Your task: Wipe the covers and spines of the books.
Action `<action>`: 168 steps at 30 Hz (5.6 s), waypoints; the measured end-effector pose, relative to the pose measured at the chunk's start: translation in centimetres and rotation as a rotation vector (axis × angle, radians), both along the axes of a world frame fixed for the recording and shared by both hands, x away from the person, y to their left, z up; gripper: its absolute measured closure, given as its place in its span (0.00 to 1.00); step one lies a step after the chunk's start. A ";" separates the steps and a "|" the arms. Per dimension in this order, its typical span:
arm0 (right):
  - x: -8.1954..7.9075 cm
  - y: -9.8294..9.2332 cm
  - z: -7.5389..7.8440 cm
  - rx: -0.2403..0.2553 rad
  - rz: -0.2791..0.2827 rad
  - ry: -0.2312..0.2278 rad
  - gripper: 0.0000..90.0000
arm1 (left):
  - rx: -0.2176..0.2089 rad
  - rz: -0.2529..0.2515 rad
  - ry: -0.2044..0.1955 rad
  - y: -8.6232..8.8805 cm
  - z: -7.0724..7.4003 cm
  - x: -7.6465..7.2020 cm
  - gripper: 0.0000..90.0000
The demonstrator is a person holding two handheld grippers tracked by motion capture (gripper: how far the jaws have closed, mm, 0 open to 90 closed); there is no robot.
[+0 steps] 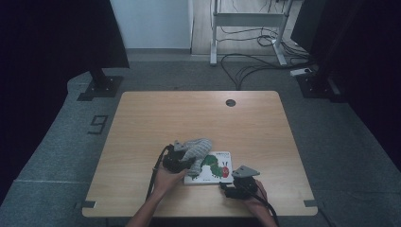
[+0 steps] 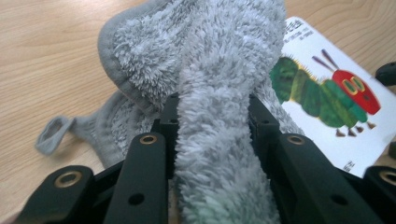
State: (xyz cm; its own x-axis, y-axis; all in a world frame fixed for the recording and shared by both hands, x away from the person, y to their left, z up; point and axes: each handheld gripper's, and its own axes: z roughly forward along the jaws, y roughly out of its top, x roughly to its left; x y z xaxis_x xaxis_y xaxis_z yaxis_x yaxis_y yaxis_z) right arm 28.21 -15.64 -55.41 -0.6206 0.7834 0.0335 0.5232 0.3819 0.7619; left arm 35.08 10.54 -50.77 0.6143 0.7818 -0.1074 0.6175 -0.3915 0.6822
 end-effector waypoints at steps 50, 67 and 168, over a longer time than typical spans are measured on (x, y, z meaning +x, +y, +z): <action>0.1 -0.4 0.0 0.014 -0.003 0.009 0.30 | -0.008 0.008 0.041 0.2 0.0 1.9 0.74; 0.2 -0.4 0.0 0.011 -0.006 0.007 0.30 | -0.027 -0.091 -0.003 -2.8 0.8 -0.9 0.73; 0.2 -0.5 0.0 -0.001 -0.008 0.004 0.28 | 0.090 0.315 -0.051 13.2 1.2 4.5 0.34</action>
State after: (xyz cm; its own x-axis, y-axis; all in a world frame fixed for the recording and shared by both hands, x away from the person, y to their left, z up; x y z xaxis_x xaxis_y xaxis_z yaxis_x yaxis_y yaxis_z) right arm 28.43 -16.17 -55.43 -0.6143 0.7883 0.0353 0.5291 0.3783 0.7596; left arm 39.62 23.69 -49.60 0.3439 0.9390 -0.0044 0.6834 -0.2471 0.6869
